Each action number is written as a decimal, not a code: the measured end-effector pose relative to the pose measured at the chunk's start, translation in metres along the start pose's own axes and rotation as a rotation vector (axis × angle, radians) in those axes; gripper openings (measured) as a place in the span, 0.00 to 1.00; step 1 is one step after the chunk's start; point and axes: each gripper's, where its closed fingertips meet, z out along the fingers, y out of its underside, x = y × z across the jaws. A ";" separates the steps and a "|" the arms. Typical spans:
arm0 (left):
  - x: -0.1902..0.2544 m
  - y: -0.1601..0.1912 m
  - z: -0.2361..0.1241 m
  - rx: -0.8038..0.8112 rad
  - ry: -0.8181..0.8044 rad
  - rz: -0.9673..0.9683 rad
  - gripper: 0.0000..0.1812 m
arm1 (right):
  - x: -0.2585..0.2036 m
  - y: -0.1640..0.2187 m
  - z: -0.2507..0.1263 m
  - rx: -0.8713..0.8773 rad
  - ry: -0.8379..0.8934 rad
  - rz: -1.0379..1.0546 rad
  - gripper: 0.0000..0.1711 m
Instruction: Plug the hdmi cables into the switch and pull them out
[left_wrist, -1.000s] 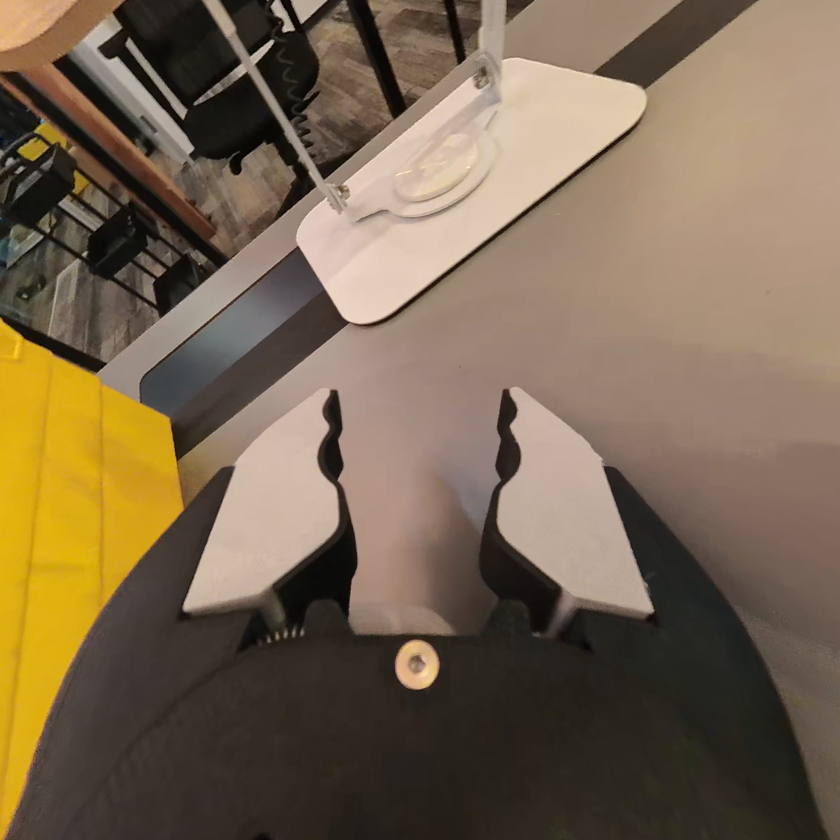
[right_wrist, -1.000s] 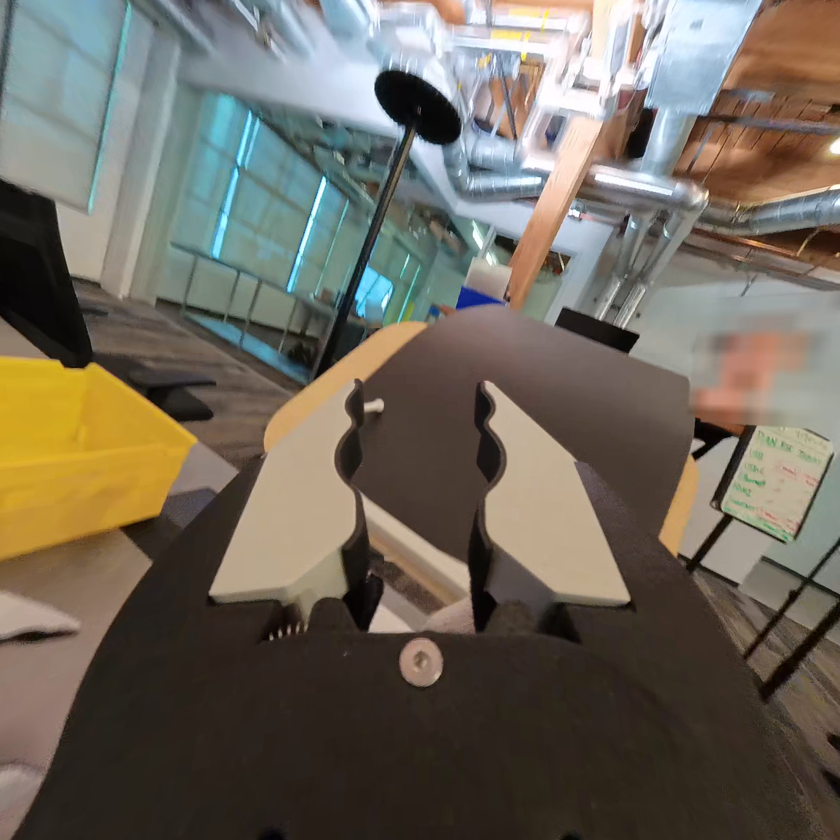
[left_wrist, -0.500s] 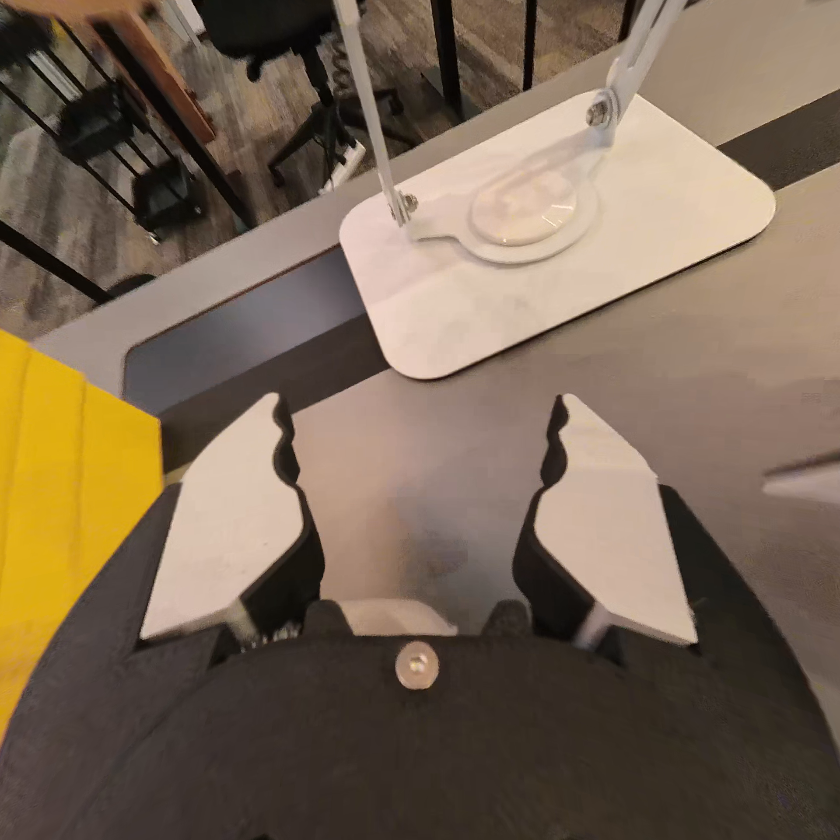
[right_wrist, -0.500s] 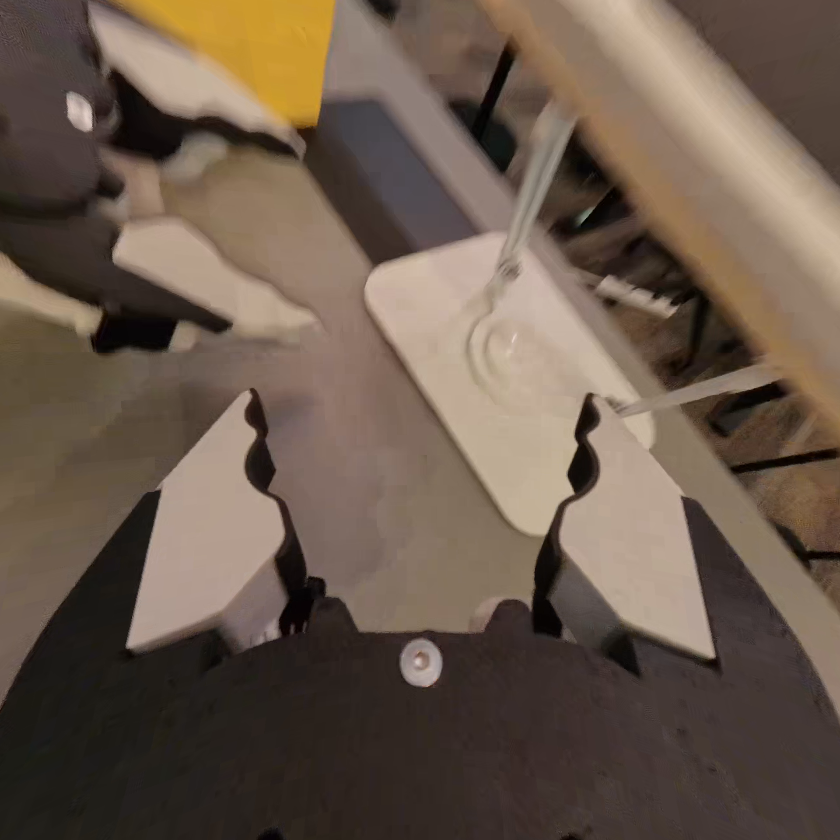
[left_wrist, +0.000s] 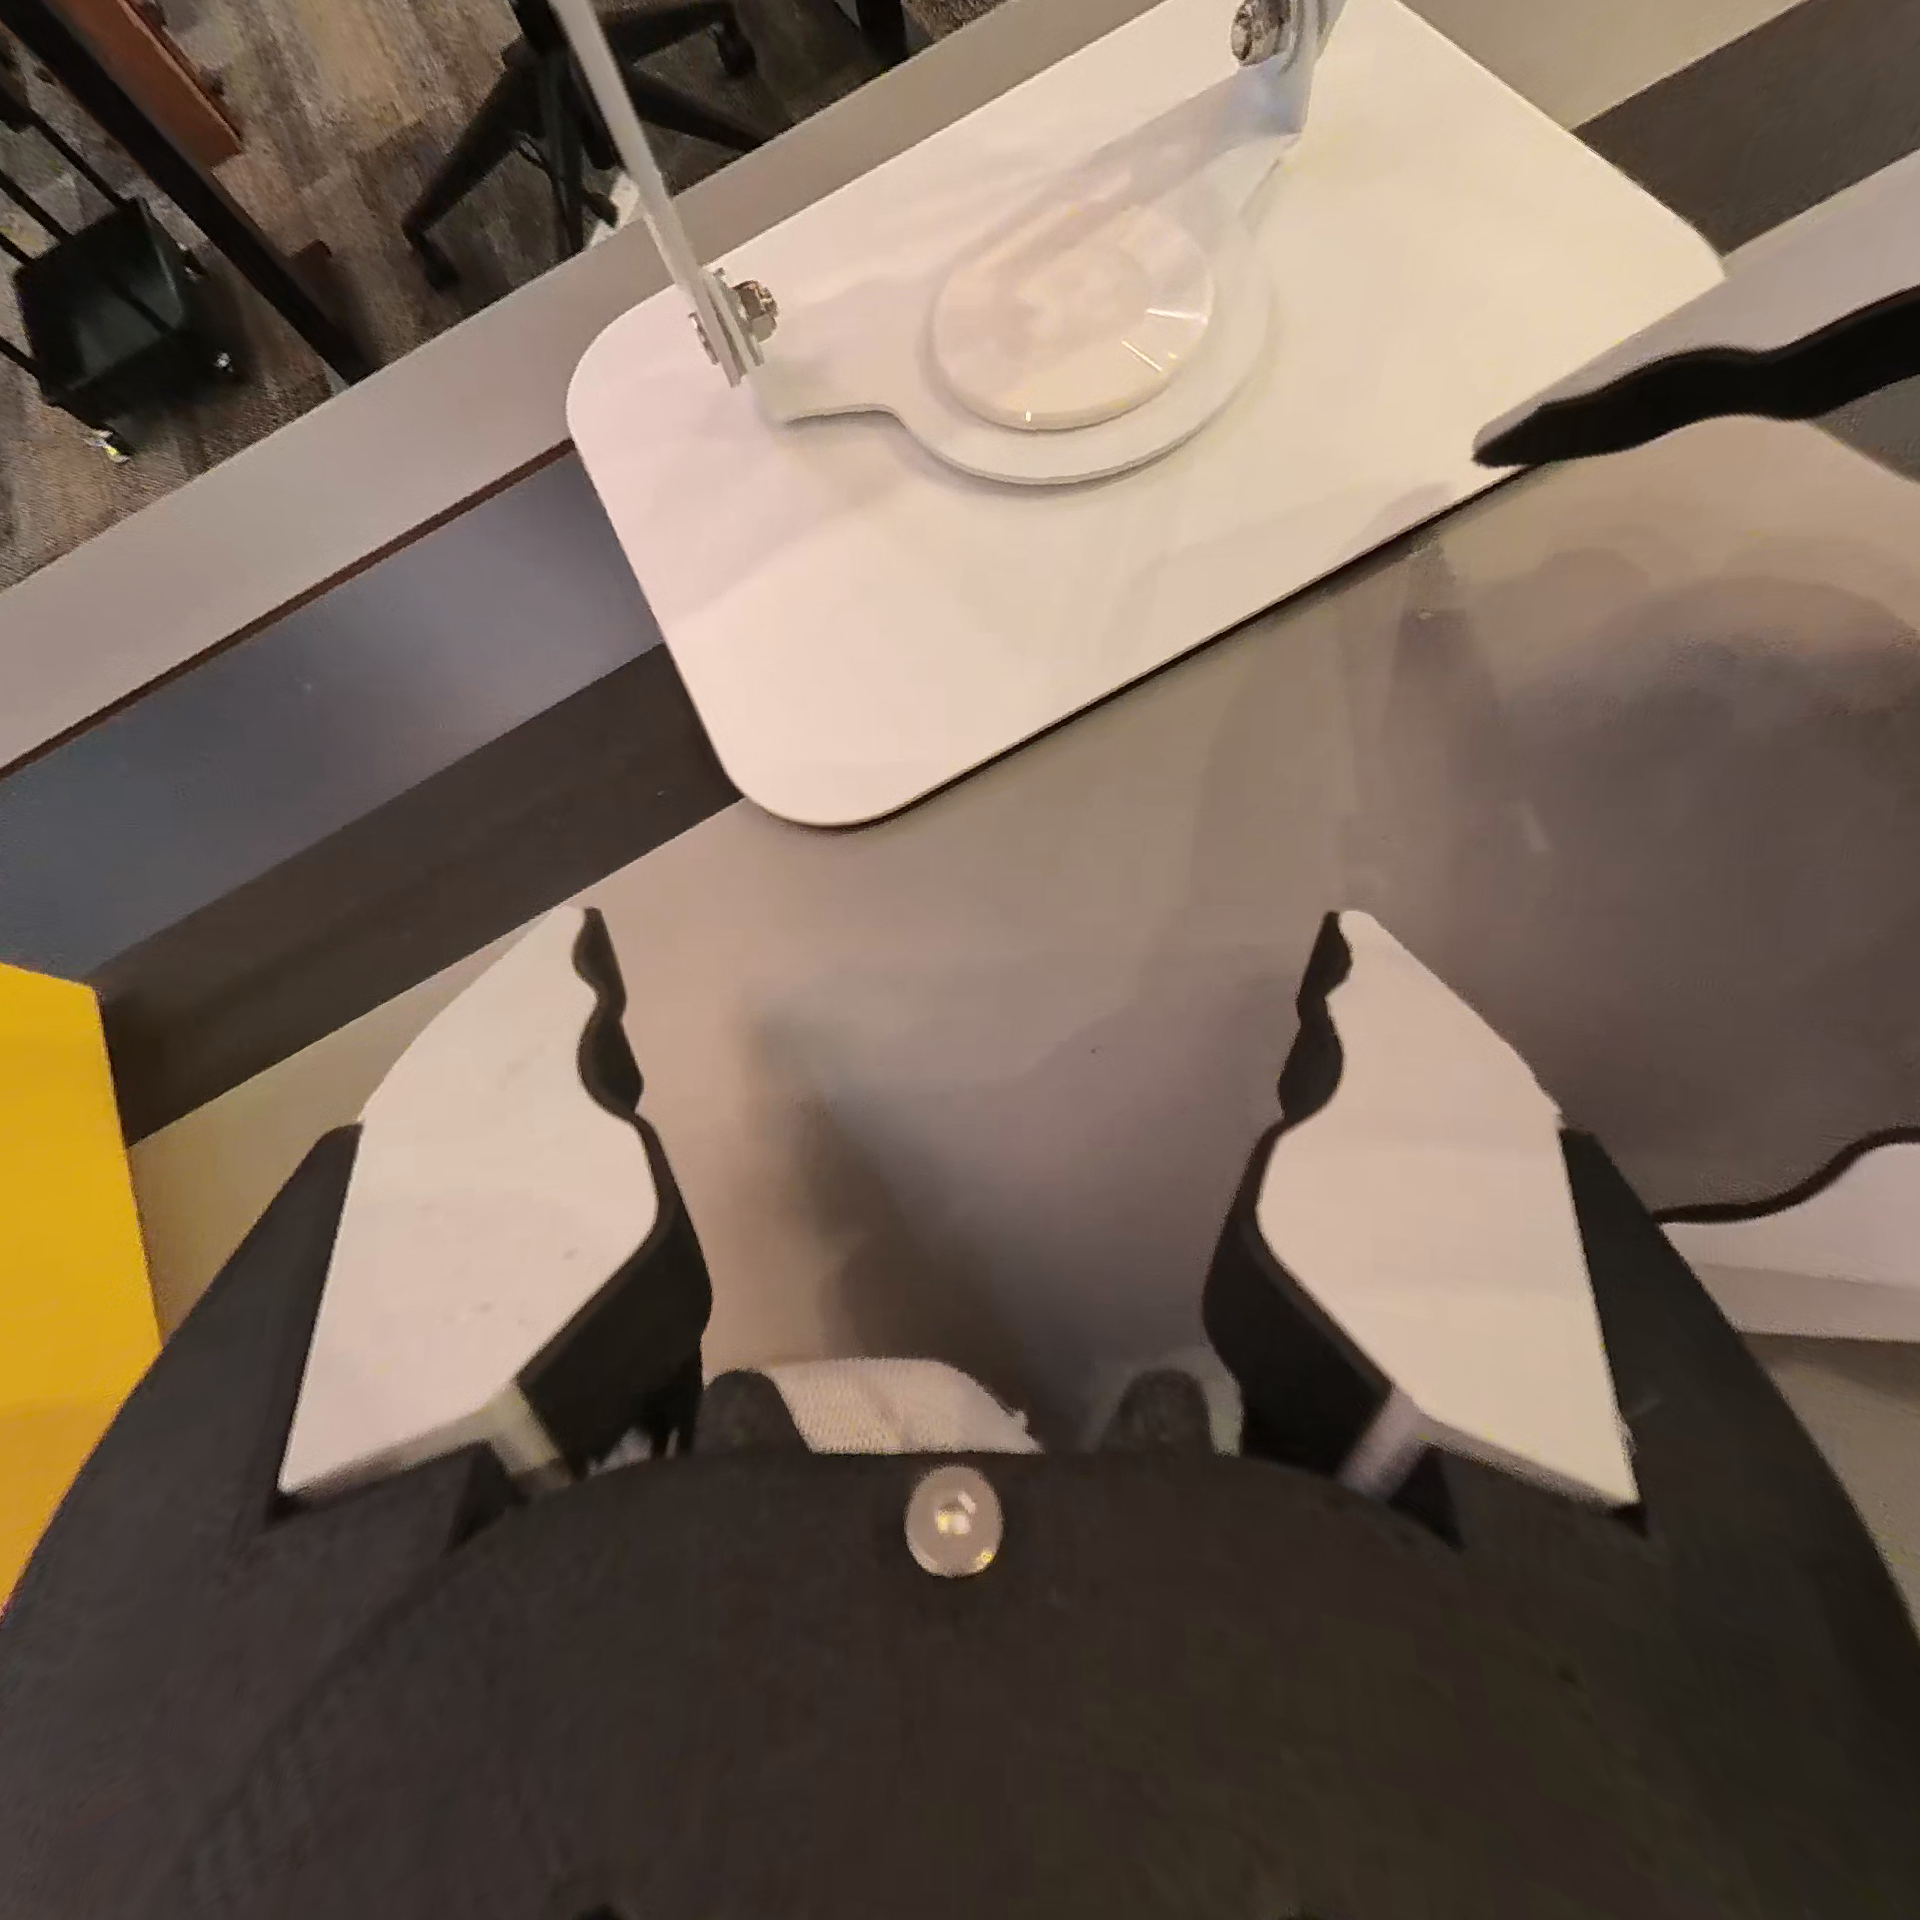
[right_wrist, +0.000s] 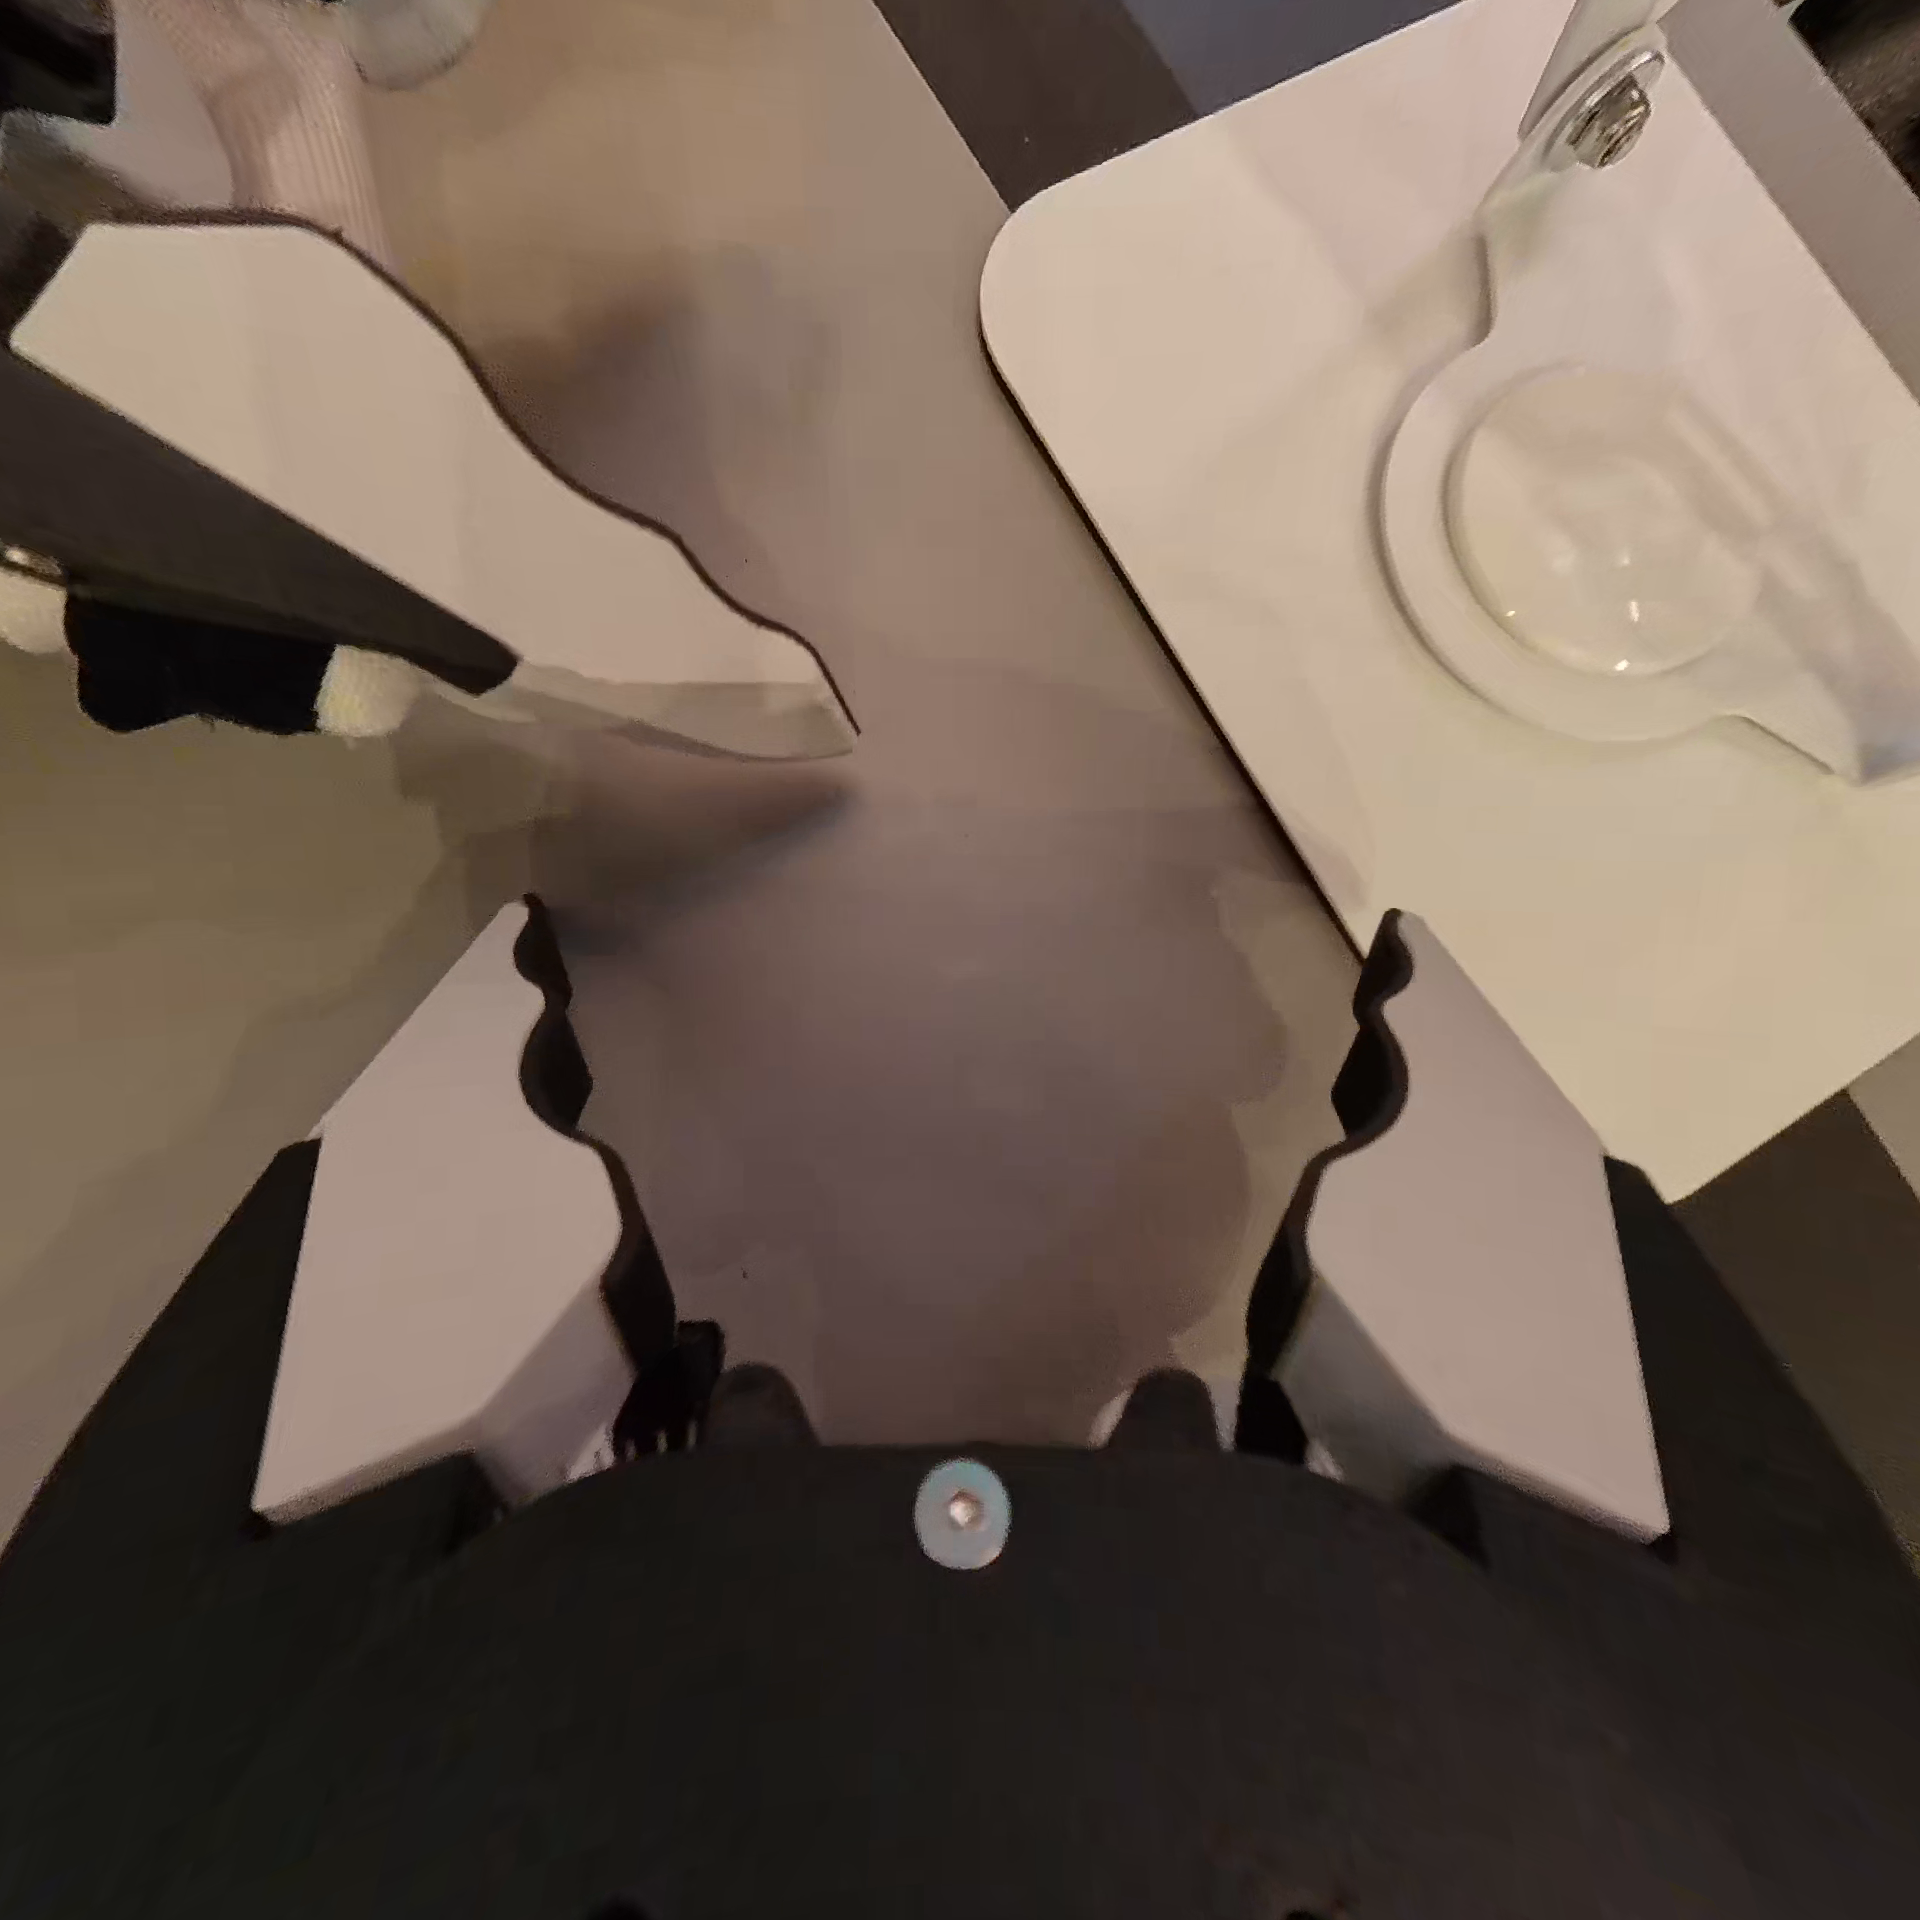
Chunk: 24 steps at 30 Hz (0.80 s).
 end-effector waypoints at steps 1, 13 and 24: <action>0.002 0.001 0.000 -0.006 0.009 0.007 0.67 | 0.000 0.000 0.001 -0.001 -0.004 0.007 0.85; 0.039 0.009 -0.002 -0.074 0.221 0.033 0.61 | -0.041 -0.017 -0.002 0.035 -0.140 -0.244 0.47; 0.043 0.001 -0.026 -0.036 0.581 -0.293 0.63 | -0.057 -0.046 -0.021 0.039 0.046 -0.685 0.25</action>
